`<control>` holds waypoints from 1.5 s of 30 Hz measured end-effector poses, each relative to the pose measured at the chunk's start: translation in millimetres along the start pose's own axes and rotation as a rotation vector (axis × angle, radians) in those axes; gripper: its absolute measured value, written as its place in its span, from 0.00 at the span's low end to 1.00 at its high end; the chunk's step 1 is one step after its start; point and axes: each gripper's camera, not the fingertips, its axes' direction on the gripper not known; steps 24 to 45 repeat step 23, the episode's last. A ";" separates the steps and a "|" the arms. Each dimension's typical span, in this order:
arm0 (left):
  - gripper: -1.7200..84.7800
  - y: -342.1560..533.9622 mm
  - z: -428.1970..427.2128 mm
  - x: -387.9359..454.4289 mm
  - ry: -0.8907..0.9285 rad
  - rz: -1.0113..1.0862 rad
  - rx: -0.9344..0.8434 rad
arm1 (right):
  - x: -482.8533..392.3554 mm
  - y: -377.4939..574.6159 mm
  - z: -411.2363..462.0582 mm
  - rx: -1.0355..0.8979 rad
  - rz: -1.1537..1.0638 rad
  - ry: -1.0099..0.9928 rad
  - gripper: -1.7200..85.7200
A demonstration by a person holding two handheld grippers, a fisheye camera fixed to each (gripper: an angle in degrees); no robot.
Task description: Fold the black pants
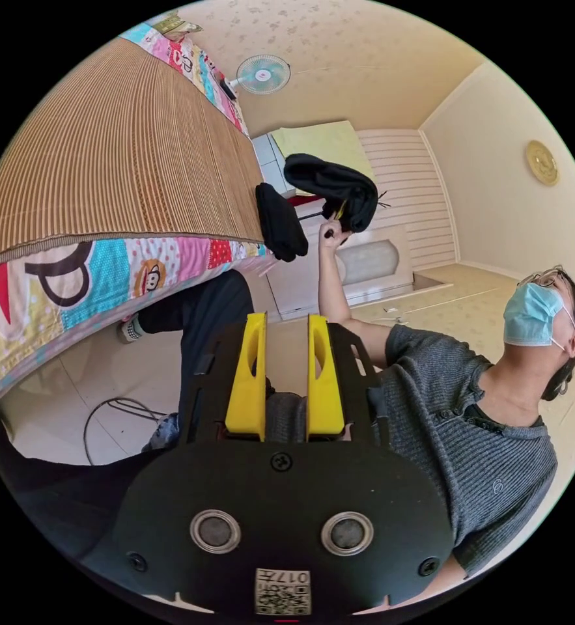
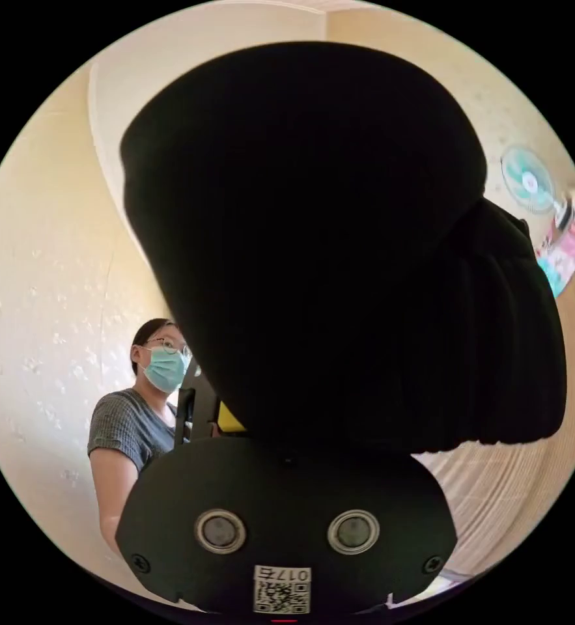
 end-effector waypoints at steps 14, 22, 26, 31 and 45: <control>0.13 27.3 152.5 -26.4 -0.273 -0.105 0.047 | 21.1 161.4 -358.9 0.602 0.689 0.963 0.05; 0.13 18.9 197.2 -11.7 -0.546 -0.098 0.203 | 65.1 326.0 -254.4 0.333 0.799 0.835 0.02; 0.13 17.4 196.8 -3.7 -0.602 -0.086 0.243 | 69.9 327.4 -237.5 0.284 0.791 0.829 0.02; 0.13 17.4 196.8 -3.7 -0.602 -0.086 0.243 | 69.9 327.4 -237.5 0.284 0.791 0.829 0.02; 0.13 17.4 196.8 -3.7 -0.602 -0.086 0.243 | 69.9 327.4 -237.5 0.284 0.791 0.829 0.02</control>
